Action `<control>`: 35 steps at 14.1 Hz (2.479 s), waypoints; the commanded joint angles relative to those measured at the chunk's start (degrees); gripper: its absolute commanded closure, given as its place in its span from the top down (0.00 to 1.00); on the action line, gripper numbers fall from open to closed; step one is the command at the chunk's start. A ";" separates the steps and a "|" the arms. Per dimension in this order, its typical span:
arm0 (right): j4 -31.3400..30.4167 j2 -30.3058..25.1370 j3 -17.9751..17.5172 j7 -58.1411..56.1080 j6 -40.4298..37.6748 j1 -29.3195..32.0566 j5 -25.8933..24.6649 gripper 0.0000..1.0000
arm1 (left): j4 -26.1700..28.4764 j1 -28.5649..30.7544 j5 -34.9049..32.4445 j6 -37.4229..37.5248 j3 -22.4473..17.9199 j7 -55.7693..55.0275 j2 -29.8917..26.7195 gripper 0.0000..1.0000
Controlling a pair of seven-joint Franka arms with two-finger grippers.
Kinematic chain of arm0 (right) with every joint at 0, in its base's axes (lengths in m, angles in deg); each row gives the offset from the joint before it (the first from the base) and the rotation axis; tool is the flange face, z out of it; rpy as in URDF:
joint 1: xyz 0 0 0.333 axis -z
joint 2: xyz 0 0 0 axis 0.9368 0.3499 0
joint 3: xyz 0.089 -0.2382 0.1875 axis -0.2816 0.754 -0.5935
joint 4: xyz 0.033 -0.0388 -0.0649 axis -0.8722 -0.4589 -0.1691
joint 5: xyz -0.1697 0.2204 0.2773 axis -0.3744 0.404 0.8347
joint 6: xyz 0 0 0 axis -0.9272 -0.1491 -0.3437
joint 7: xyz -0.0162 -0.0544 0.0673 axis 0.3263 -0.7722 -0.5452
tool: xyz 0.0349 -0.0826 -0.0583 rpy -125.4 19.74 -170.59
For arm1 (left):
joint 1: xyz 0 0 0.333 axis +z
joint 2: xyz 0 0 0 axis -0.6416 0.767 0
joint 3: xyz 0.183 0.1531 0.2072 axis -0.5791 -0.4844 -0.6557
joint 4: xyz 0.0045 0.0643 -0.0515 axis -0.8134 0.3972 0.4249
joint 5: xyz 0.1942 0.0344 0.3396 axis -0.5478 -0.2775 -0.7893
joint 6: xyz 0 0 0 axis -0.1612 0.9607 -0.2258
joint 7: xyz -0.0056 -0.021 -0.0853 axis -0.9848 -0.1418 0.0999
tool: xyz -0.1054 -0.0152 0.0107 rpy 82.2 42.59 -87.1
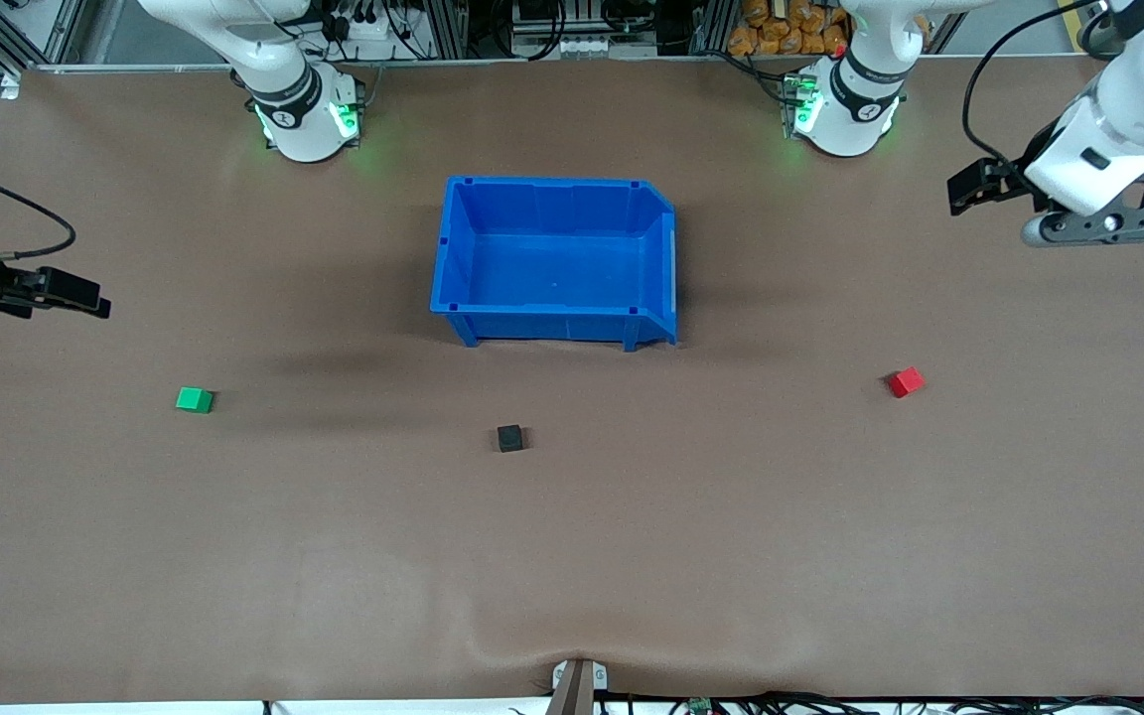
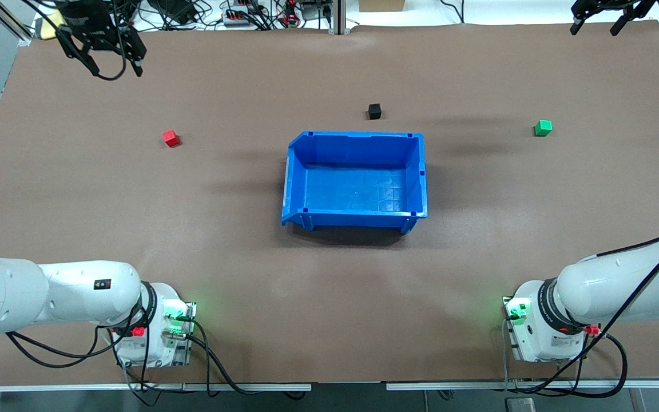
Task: Attach green and red cubes to black cube
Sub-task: 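Move the right gripper toward the green cube while the left gripper reaches the red, then lower the right gripper onto the green cube while the left gripper descends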
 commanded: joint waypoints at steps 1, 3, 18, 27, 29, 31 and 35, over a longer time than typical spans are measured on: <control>-0.68 0.91 -0.48 -0.48 1.46 0.52 -0.73 1.00 | 5.58 0.73 0.85 -5.24 0.26 -2.87 -2.42 1.00; -1.65 2.05 -0.48 -0.57 3.56 0.78 -0.73 1.00 | 8.30 0.73 0.85 -9.71 0.26 -4.03 -1.89 1.00; -26.53 16.46 -0.56 -6.90 48.38 8.26 -0.29 1.00 | 14.82 10.74 1.03 -36.35 0.35 -11.05 18.40 1.00; -26.97 21.13 -0.74 -8.83 50.77 8.34 -0.20 1.00 | 13.85 10.75 1.03 -50.77 0.26 -19.76 31.15 0.96; -26.97 21.74 -0.74 -8.83 51.03 8.26 -0.20 1.00 | 13.77 10.92 0.94 -51.83 0.09 -19.76 32.56 0.93; -26.97 21.84 -0.74 -8.83 50.86 8.26 -0.20 0.80 | 13.59 10.83 0.94 -54.28 0.09 -19.76 34.31 0.87; -26.97 21.75 -0.74 -13.20 50.50 8.34 -0.20 0.00 | 13.68 10.83 0.94 -55.70 -0.09 -19.67 35.73 0.77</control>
